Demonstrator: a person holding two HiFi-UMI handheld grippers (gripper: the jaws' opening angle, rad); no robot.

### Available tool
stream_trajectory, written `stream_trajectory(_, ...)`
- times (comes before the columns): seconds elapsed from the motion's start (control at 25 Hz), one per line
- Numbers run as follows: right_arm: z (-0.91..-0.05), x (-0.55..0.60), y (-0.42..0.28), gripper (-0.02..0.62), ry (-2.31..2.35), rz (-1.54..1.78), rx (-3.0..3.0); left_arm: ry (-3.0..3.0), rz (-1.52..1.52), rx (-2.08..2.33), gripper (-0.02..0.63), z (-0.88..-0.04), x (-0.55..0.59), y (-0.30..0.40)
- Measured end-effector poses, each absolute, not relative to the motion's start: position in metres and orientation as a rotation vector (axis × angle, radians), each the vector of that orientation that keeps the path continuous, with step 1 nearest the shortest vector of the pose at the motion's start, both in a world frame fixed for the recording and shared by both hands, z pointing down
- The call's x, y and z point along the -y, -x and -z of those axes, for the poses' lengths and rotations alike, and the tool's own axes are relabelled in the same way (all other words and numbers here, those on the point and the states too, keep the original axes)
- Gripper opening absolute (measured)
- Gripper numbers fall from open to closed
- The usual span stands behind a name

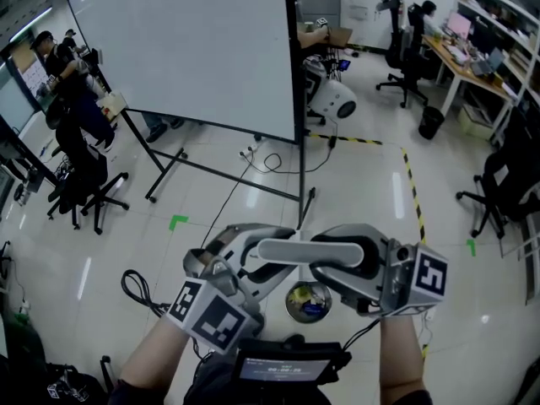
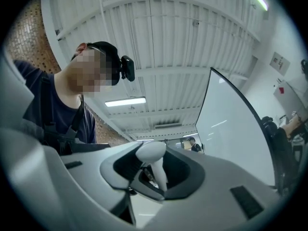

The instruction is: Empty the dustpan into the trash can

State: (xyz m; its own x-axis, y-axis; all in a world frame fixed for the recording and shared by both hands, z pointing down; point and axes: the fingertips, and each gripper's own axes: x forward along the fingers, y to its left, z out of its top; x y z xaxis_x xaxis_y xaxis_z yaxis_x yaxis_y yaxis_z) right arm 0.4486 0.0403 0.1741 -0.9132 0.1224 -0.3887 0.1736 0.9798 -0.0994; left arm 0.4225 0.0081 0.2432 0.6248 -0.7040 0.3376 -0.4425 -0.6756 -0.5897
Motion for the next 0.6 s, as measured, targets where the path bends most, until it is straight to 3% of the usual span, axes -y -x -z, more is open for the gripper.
stream_trajectory(0.6, -0.156, -0.054, -0.43, 0.15, -0.108, 0.061, -2.857, 2.403, 0.667, -0.827, 0.133, -0.222, -0.016, -0.411)
